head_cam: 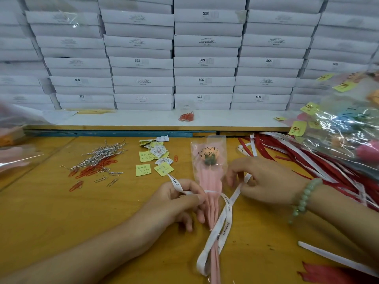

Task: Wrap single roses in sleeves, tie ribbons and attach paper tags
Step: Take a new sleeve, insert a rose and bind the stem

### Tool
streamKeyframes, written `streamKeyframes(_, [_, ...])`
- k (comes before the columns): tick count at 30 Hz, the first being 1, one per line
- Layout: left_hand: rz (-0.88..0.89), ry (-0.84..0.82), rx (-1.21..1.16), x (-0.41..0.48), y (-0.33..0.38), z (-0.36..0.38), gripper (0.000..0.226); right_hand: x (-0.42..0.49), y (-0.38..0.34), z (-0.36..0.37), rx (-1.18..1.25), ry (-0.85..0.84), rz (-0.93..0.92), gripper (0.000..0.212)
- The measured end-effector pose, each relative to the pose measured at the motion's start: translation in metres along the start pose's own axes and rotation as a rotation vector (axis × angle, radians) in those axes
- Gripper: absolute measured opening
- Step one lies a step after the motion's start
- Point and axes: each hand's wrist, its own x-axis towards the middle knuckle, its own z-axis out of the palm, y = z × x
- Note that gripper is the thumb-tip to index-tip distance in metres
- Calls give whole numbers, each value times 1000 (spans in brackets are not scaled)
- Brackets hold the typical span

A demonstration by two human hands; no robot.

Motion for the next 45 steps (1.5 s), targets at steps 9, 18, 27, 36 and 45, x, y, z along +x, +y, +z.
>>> streamKeyframes(9, [27, 25, 166, 0, 0, 2, 13, 2, 12, -1, 158, -207, -72, 5])
streamKeyframes(18, [14, -4, 162, 2, -2, 0, 34, 2, -14, -15, 588, 167, -34, 6])
streamKeyframes(27, [16, 9, 185, 1, 0, 1, 25, -1, -36, -26, 994, 109, 49, 18])
streamKeyframes(36, [37, 119, 29, 1, -2, -1, 27, -1, -39, -25, 1257, -201, 64, 12])
streamKeyframes(45, [38, 68, -45, -2, 1, -5, 33, 1, -45, -5, 746, 18, 70, 25])
